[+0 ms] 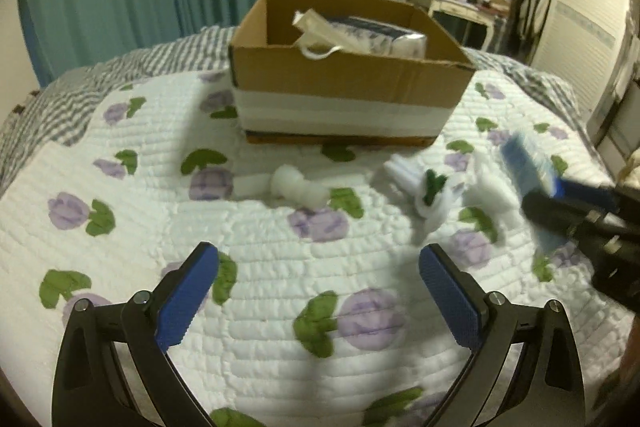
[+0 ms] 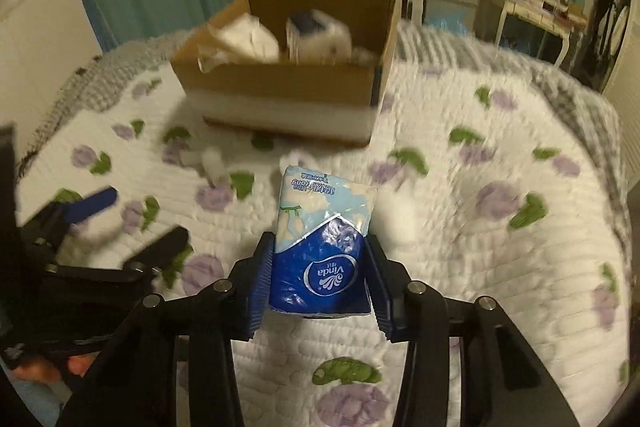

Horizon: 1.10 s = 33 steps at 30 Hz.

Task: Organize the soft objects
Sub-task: 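Grasp the blue Vinda tissue pack with the right gripper while the left gripper grasps white cotton pads, then carry the Vinda pack and cotton pads into the box and release both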

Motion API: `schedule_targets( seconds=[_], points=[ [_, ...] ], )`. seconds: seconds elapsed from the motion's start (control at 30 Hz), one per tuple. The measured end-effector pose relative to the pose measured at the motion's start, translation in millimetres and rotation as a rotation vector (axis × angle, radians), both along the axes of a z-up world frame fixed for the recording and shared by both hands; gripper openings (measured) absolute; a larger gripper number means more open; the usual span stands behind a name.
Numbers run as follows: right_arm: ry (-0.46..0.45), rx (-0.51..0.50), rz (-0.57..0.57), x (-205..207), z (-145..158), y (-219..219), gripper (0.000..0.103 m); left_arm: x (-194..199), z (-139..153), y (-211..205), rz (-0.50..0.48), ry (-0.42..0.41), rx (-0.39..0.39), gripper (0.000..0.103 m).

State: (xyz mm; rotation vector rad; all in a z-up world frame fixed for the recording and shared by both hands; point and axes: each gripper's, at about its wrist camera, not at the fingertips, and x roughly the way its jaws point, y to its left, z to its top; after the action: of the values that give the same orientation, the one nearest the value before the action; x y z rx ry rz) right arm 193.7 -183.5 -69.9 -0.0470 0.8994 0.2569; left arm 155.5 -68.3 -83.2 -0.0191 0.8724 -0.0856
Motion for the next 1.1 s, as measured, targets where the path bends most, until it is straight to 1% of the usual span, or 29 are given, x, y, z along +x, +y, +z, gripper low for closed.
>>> schedule_targets(
  seconds=[0.1, 0.17, 0.3, 0.33, 0.37, 0.57, 0.6, 0.67, 0.77, 0.8, 0.87, 0.9, 0.97, 1.1],
  points=[
    [-0.064, -0.015, -0.001, 1.5, 22.9, -7.5, 0.043, 7.3, 6.5, -12.0, -0.006, -0.002, 0.013, 0.101],
    [-0.086, -0.033, -0.003, 9.0, 32.1, -13.5, 0.043, 12.3, 10.0, -20.8, -0.019, -0.004, 0.012, 0.101],
    [-0.104, -0.092, 0.009, 25.1, 35.7, -23.2, 0.043, 25.7, 11.2, -38.1, -0.044, -0.007, 0.006, 0.099],
    [-0.099, -0.105, 0.012, 30.7, 33.6, -26.1, 0.043, 30.5, 9.2, -43.3, -0.052, -0.001, 0.009, 0.096],
    [-0.092, -0.112, 0.013, 35.8, 30.4, -29.1, 0.043, 34.9, 6.8, -47.7, -0.056, 0.006, 0.016, 0.095],
    [-0.046, -0.124, 0.01, 63.8, 4.9, -44.5, 0.043, 61.1, -14.0, -63.9, -0.058, 0.04, 0.04, 0.094],
    [-0.039, -0.12, 0.009, 66.8, 0.3, -46.9, 0.043, 66.9, -19.8, -64.7, -0.053, 0.054, 0.039, 0.094],
    [-0.023, -0.105, 0.006, 70.5, -6.6, -50.6, 0.043, 74.9, -28.8, -66.8, -0.051, 0.076, 0.03, 0.084],
    [0.005, -0.073, 0.001, 77.0, -16.3, -57.5, 0.043, 83.9, -40.3, -70.5, -0.061, 0.104, -0.001, 0.083],
    [0.01, -0.064, 0.0, 78.2, -17.7, -59.6, 0.043, 85.7, -43.4, -72.4, -0.066, 0.11, -0.006, 0.081],
    [0.014, -0.056, -0.001, 79.0, -19.1, -60.4, 0.043, 86.6, -46.7, -76.1, -0.102, 0.118, -0.035, 0.058],
    [0.012, -0.053, -0.002, 79.3, -19.0, -61.2, 0.043, 86.0, -47.6, -78.2, -0.122, 0.123, -0.047, 0.053],
    [0.01, -0.053, -0.002, 78.7, -18.8, -60.7, 0.043, 82.2, -45.8, -81.1, -0.159, 0.119, -0.053, 0.034],
    [0.001, -0.066, -0.008, 77.2, -18.5, -58.7, 0.043, 72.7, -36.5, -80.2, -0.193, 0.098, -0.026, 0.031]
  ],
)
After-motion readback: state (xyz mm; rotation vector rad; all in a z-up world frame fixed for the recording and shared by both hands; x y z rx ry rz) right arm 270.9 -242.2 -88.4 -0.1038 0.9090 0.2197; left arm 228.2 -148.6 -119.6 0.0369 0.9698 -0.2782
